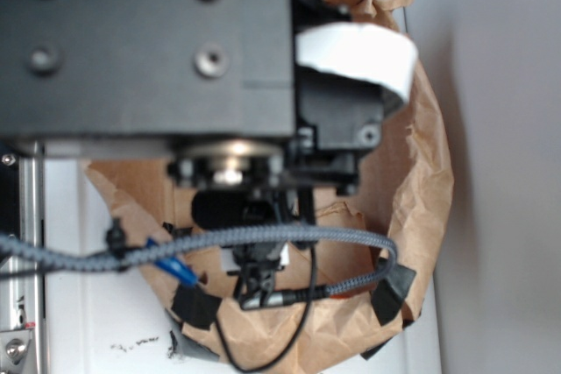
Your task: Grab the blue sponge.
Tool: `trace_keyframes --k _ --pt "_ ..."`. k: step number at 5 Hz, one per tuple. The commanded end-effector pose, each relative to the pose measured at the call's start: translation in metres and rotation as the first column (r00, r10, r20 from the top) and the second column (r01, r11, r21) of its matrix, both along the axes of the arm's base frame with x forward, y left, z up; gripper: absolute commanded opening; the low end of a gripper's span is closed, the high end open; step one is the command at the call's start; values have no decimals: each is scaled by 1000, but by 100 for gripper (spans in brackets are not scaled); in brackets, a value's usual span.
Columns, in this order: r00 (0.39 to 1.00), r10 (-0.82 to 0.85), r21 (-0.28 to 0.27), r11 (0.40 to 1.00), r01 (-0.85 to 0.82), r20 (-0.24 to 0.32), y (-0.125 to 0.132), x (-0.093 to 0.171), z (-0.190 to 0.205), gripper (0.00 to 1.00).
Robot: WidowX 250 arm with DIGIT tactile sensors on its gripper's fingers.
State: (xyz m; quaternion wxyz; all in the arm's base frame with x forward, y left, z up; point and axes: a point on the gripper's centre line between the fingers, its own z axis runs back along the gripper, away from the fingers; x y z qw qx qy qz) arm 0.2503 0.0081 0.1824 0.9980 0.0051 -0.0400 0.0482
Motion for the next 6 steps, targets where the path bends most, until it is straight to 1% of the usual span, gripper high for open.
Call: trace_keyframes --k 1,2,3,4,5,6 --pt "998 19 3 1000 -20 59 7 5 16 100" --pt "997 -6 10 1000 5 82 11 -5 -12 100" --pt "993 -33 -11 999 34 118 15 -13 -25 100" --pt "991 11 -5 1000 -10 132 30 -6 -44 100" --pt "993 48 21 998 -51 104 42 16 -64 100" --pt "994 69 47 996 -73 86 48 28 -77 100"
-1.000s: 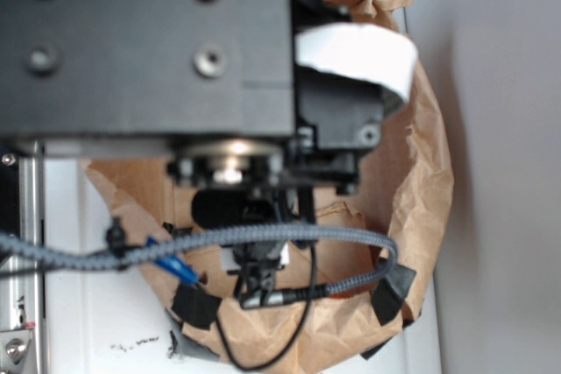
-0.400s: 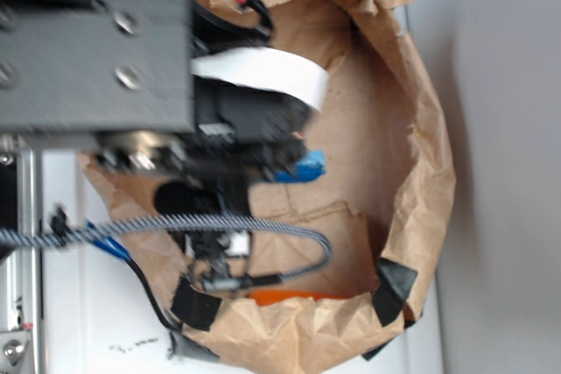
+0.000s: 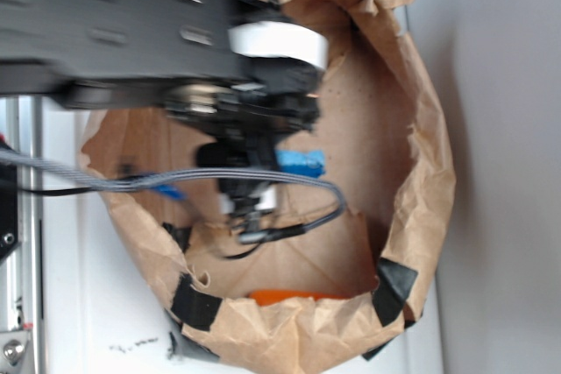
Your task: Grab the blue sponge.
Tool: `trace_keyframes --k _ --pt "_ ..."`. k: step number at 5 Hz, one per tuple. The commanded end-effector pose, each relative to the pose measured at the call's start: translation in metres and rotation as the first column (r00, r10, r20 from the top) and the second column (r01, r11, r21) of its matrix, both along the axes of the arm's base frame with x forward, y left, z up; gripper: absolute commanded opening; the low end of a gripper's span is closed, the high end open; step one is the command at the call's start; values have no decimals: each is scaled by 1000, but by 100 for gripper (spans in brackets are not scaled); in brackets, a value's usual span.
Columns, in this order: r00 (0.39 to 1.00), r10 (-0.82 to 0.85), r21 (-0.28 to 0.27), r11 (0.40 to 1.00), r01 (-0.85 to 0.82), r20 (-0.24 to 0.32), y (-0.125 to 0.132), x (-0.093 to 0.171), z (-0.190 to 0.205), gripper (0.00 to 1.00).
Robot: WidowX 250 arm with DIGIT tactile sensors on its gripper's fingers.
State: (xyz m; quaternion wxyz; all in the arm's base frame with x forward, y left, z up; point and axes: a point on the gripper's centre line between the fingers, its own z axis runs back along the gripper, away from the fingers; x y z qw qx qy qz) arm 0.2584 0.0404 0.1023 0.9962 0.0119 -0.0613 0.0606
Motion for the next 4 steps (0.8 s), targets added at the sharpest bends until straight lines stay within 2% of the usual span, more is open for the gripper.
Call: trace_keyframes --k 1,2,4 --pt "999 30 75 997 -32 25 17 18 -18 100" --pt "998 28 89 995 -32 54 11 12 -33 100" --pt "997 20 47 999 -23 75 0 -1 -54 100"
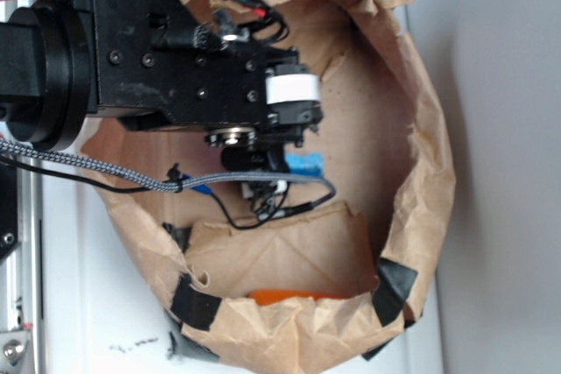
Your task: Grab the blue sponge.
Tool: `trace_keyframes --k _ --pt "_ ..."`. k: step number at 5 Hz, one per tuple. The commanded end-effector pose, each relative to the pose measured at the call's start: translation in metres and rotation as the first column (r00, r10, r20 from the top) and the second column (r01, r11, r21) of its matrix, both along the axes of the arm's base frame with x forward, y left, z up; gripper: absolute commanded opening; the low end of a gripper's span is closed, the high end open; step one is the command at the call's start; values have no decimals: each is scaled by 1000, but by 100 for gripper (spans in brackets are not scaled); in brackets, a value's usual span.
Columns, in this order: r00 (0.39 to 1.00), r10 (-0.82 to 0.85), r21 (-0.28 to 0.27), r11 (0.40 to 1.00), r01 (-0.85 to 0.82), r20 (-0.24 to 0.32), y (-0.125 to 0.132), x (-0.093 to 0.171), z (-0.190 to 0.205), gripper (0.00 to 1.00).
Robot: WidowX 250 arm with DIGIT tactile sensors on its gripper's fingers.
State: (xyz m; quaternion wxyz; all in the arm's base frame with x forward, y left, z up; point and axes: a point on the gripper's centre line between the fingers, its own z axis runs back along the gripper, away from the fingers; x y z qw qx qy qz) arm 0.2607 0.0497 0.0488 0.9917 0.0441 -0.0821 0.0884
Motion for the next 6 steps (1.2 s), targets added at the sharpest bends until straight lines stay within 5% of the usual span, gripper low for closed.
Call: trace_keyframes --k 1,4,6 --pt "997 -76 -84 993 77 16 -17 -9 1 100" --pt "998 -65 -130 990 63 -6 -22 -2 7 100" --pt "996 -77 -119 990 81 37 -27 2 6 100"
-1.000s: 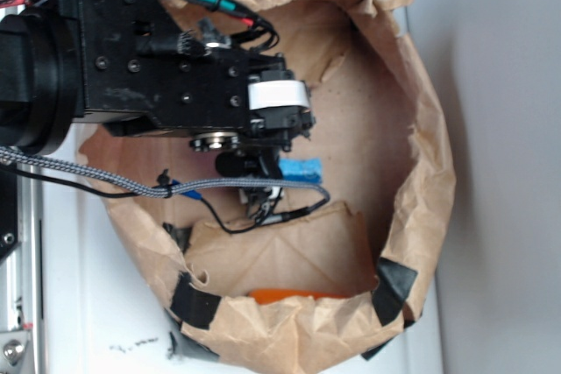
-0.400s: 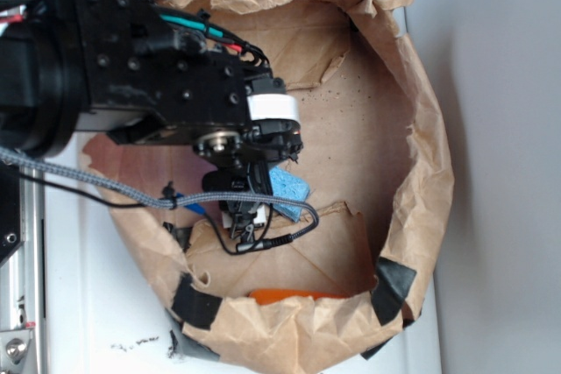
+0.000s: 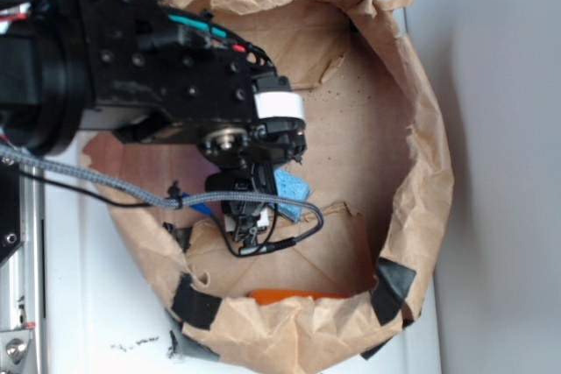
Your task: Grab the blue sponge.
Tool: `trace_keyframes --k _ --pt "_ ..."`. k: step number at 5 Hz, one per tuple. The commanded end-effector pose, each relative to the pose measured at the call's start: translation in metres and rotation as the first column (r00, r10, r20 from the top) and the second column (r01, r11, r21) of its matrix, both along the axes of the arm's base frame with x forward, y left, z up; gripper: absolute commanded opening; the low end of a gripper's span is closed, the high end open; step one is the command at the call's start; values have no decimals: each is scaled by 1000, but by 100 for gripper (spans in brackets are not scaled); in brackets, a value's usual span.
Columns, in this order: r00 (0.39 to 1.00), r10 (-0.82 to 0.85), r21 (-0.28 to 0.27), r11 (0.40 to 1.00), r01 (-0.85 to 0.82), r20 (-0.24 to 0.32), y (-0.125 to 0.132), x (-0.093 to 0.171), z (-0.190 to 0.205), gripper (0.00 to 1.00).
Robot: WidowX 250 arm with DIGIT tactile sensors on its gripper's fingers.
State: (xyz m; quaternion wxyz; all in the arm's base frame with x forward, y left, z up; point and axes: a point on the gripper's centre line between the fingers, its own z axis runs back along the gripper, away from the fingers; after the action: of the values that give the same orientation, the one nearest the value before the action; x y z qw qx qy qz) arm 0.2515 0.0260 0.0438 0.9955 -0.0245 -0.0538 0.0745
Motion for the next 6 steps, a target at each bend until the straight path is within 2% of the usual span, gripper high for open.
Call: trace_keyframes --k 1,2,3,5,6 --pt "986 -87 84 994 75 142 -7 19 -4 100" --pt "982 -93 106 991 76 164 -6 25 -7 100" --pt "976 -93 86 993 77 195 -4 24 -6 0" --pt "977 -98 62 994 87 189 -4 21 2 0" --pt "981 -49 48 998 41 185 -4 13 33 0"
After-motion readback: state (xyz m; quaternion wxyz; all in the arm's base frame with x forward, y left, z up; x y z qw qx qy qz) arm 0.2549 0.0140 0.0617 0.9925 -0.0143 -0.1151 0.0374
